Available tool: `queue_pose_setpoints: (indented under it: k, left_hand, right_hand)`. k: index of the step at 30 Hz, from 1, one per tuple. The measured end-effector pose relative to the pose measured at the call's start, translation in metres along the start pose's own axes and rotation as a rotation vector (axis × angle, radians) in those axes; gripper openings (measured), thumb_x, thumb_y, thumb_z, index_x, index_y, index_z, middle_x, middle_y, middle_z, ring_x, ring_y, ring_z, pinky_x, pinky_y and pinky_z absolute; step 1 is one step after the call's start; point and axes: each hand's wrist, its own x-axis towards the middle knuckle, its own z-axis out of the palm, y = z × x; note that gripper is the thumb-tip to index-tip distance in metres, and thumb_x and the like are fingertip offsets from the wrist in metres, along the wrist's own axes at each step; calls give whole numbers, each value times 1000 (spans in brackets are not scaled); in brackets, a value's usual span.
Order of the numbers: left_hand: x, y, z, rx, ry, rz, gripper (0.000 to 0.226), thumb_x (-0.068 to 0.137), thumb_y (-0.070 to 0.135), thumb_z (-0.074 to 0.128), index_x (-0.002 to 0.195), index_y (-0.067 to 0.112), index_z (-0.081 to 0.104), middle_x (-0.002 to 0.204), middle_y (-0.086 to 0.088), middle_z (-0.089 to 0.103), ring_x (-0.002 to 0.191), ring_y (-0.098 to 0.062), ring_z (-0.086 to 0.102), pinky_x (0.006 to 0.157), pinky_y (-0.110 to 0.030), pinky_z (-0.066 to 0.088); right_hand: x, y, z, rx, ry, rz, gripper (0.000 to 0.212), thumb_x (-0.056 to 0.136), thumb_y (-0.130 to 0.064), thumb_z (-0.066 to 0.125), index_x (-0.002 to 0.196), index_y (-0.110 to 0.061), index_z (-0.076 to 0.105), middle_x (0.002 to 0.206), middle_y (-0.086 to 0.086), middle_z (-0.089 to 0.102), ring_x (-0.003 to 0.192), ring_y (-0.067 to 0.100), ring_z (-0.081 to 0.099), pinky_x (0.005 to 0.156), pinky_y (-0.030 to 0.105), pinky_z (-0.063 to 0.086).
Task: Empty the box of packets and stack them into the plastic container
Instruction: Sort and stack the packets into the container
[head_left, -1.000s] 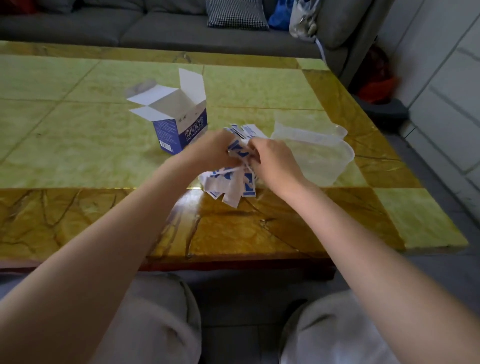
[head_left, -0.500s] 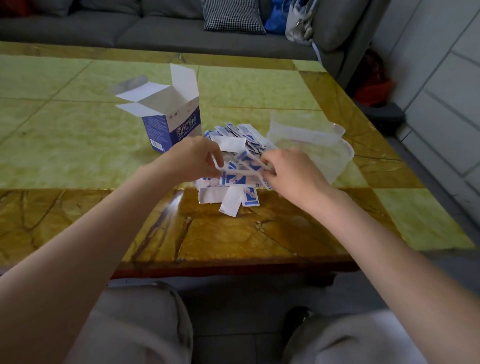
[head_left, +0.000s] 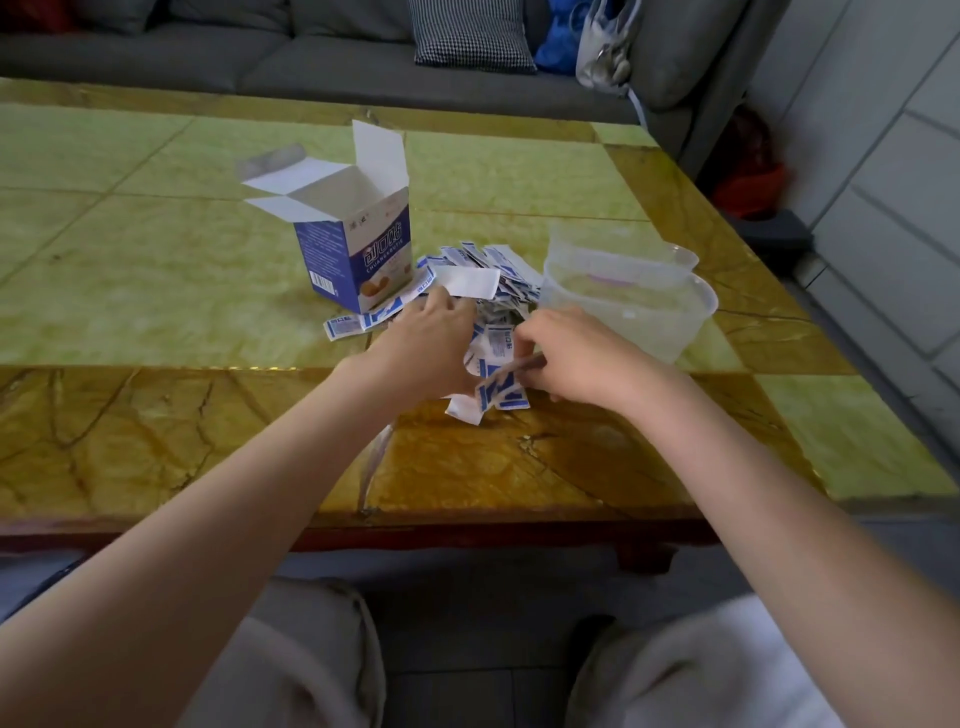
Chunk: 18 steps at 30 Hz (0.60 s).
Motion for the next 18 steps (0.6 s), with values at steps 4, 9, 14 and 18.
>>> queue_pose_setpoints:
  k: [4, 9, 14, 18]
  left_hand:
    - [7, -2, 1, -22, -74, 27, 85, 74, 41, 70, 143, 24, 23, 137, -14, 30, 130, -35, 30, 104, -52, 36]
    - [12, 1, -5, -94, -45, 89, 63, 75, 32, 72, 131, 20, 46, 120, -11, 45, 109, -28, 46, 94, -40, 44]
    - [16, 11, -5, -212, 160, 76, 25, 83, 20, 64, 104, 6, 65, 92, -9, 64, 75, -21, 56, 59, -27, 44]
    - [15, 12, -17, -272, 219, 36, 23, 83, 19, 65, 101, 5, 64, 103, -10, 67, 81, -19, 59, 67, -26, 49]
  right_hand:
    - [2, 4, 6, 29, 37, 15, 3, 86, -8, 58, 87, -11, 57, 96, 5, 58, 59, 7, 45, 57, 27, 42]
    - [-1, 14, 4, 16, 224, 79, 15, 87, -7, 57, 99, -15, 51, 95, 4, 61, 72, 24, 58, 67, 39, 51]
    - [-4, 16, -3, 26, 241, 44, 14, 90, -8, 49, 97, -13, 61, 93, 1, 54, 83, 20, 54, 66, 28, 39]
    - [-8, 17, -15, 118, 207, 73, 16, 88, -5, 48, 91, -14, 62, 86, 1, 58, 77, 21, 60, 60, 25, 40]
